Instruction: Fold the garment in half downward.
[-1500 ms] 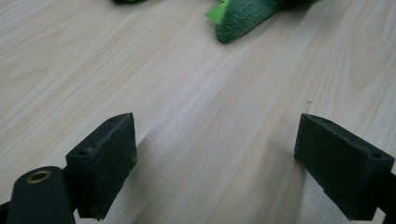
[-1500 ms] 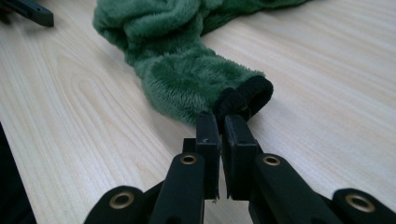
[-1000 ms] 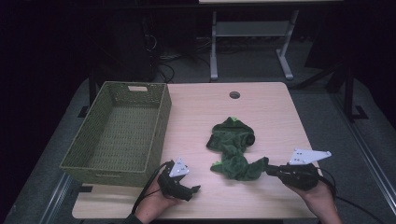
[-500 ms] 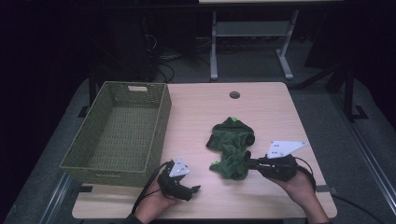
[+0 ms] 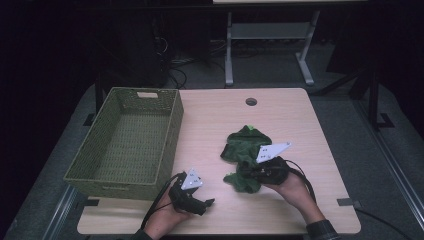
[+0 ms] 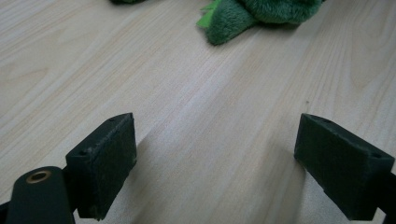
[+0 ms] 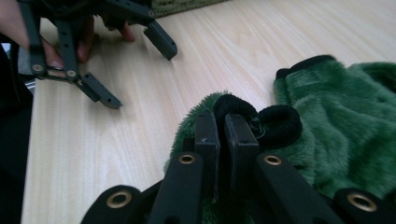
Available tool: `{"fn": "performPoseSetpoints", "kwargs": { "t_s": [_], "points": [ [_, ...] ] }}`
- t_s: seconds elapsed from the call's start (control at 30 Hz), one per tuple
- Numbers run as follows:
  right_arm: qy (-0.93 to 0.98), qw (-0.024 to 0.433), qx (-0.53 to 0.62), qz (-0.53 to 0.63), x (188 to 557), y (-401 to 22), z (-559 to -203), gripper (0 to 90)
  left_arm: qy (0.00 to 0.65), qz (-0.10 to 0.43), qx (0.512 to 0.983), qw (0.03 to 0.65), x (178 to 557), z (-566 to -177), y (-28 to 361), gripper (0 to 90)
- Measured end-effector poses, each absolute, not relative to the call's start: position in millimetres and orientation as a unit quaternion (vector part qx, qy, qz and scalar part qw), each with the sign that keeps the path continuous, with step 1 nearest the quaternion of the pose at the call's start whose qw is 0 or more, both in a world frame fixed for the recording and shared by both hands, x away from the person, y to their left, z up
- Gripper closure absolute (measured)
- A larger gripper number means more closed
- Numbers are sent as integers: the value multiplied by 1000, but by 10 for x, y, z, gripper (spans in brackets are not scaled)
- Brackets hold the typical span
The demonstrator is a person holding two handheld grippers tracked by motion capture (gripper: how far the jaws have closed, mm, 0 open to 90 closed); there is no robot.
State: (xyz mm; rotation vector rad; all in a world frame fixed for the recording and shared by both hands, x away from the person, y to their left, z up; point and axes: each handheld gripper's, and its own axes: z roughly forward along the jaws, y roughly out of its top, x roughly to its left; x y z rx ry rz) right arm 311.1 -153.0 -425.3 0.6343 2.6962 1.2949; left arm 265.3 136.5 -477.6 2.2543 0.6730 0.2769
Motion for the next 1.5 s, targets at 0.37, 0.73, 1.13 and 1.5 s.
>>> {"fn": "performPoseSetpoints", "kwargs": {
  "t_s": [0.37,0.73,1.13,1.5],
  "points": [
    [859,64,238,450,3137,-1540,-4150,787,261,109,883,374,2655,-4774,1369,122],
    [873,56,282,394,3304,-1529,-4411,898,261,108,884,373,2654,-4773,1370,122],
    [877,24,308,368,3336,-1591,-4593,900,270,113,882,370,2677,-4771,1330,122],
    [865,44,302,398,3298,-1692,-4442,740,269,94,886,366,2750,-4737,1283,128]
  ]
}}
